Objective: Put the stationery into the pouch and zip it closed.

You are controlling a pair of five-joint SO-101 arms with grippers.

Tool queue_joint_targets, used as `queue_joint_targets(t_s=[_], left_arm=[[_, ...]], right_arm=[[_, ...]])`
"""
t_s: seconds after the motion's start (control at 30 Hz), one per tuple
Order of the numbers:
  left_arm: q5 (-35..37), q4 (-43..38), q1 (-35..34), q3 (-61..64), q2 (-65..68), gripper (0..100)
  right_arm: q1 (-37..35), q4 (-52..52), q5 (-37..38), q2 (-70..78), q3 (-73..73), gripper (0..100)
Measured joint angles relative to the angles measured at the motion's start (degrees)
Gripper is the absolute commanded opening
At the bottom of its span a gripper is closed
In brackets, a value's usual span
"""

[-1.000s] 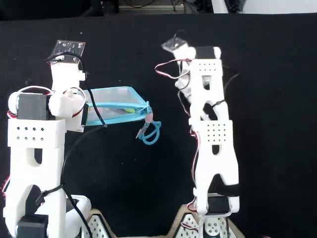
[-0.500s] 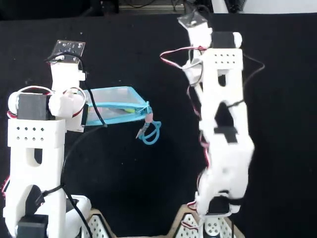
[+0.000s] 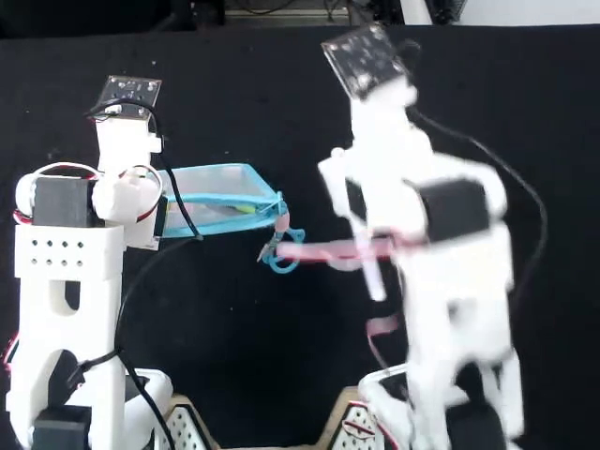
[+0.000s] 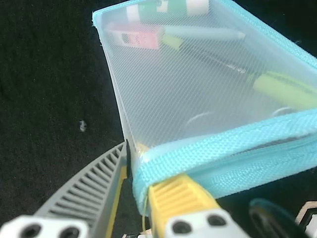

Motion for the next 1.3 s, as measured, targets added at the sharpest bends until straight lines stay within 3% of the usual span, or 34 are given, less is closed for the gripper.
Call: queue_joint_targets(t_s=[0.27, 0.63, 0.9, 1.03, 1.3], left_arm=[[0.00, 0.00, 0.00, 0.88, -0.09, 3], [-0.09, 0.00, 0.00, 0.88, -0.09, 3], [-0.09, 0.00, 0.00, 0.88, -0.09, 3], [-0.09, 0.00, 0.00, 0.88, -0.09, 3], [-0.09, 0.00, 0.00, 0.88, -0.09, 3]], right_arm=[[-8.88, -15.12, -10.73, -24.62, 13.36, 1.5], [-23.56, -47.82, -11.69, -51.43, 43.34, 1.2], [-25.49, -67.08, -11.69, -54.59, 62.15, 1.2], [-25.49, -71.74, -11.34, -54.24, 68.66, 1.2], [-25.76, -77.10, -3.43, -54.51, 75.34, 1.1]])
